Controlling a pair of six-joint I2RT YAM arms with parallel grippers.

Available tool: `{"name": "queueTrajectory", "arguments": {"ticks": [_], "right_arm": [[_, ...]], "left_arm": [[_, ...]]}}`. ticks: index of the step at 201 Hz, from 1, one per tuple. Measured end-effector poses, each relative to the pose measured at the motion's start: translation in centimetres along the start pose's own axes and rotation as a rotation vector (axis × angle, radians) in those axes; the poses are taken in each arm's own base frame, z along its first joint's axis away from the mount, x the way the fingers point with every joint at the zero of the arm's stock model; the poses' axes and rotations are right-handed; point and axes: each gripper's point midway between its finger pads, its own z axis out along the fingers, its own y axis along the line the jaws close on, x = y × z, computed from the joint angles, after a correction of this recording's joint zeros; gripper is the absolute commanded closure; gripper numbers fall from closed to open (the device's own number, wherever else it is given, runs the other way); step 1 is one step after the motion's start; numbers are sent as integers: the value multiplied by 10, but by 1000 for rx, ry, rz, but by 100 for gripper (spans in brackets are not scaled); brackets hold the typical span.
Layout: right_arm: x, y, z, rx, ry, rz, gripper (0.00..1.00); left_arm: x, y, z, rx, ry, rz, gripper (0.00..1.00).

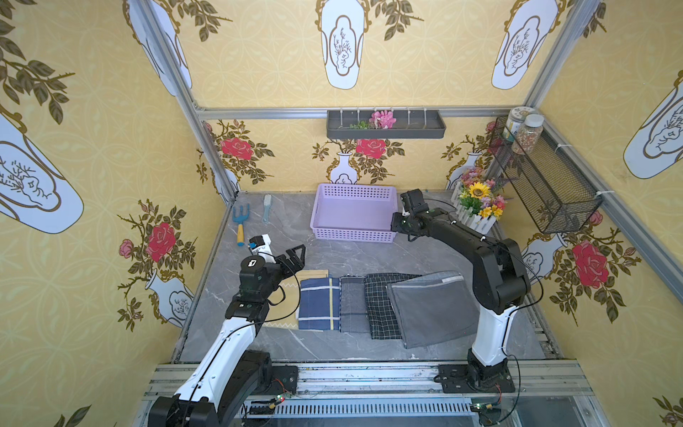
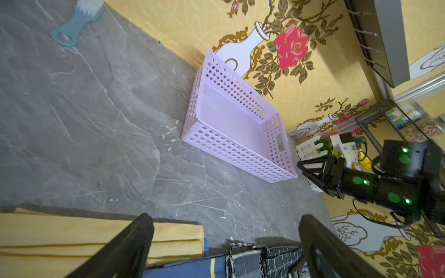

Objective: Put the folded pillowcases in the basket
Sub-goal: Move the basket to the center of the board.

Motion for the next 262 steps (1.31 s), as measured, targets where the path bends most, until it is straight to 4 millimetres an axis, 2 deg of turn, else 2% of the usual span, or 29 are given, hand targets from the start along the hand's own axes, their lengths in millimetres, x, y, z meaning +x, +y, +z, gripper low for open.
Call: {"name": "queueTrajectory", "arguments": {"ticks": [36,68,124,168,216,262], "right_arm": [[6,-7,14,37,37,-2,68],[5,-9,19,38,46,-3,79],[6,-13,21,25,51,6,86],[17,-18,11,31,64,8,88],[38,-28,-10,43,95,10,88],[51,-34,-29,44,97,5,88]], "left_arm": [[22,-14,7,30,66,2,0],[28,-18,10,33,80,2,0],[39,-35,12,69,110,21,0],[61,-53,13,113,167,51,0],[86,-77,10,164,228,79,0],[120,-103,11,193,310,90,0]]}}
